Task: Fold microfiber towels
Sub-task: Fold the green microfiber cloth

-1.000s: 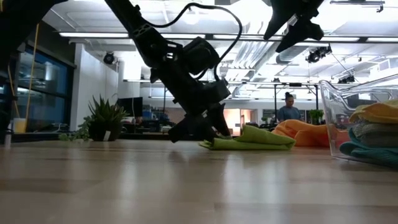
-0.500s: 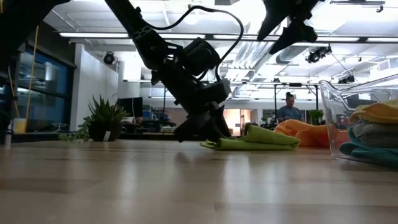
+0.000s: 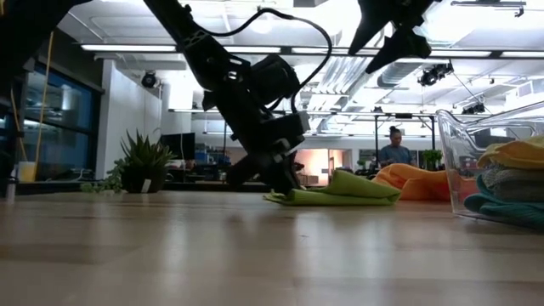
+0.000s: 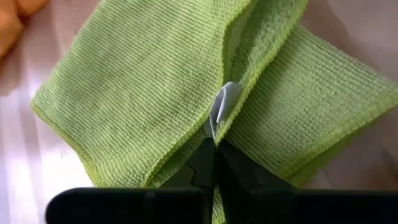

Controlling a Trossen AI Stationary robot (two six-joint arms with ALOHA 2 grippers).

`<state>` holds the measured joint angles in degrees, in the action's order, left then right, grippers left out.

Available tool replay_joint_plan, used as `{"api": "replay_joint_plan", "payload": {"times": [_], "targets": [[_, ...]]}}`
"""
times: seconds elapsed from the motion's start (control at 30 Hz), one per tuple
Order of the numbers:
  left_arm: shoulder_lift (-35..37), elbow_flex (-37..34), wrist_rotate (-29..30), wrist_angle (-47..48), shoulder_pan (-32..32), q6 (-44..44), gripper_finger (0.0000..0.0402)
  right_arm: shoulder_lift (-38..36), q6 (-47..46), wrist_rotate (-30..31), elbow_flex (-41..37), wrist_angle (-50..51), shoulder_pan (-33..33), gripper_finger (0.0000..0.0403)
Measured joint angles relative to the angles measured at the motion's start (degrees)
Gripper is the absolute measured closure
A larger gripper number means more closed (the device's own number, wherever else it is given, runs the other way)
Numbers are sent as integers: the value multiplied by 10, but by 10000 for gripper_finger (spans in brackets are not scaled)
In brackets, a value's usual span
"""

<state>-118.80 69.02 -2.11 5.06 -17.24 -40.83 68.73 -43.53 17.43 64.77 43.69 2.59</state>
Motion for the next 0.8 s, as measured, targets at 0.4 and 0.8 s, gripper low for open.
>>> {"api": "replay_joint_plan", "payload": {"times": [0.4, 0.8], "targets": [[92, -90, -25, 29, 0, 2, 401, 0, 0, 2, 0, -11, 0, 154], [190, -97, -22, 84, -22, -24, 401, 0, -1, 4, 0, -17, 0, 154]]}}
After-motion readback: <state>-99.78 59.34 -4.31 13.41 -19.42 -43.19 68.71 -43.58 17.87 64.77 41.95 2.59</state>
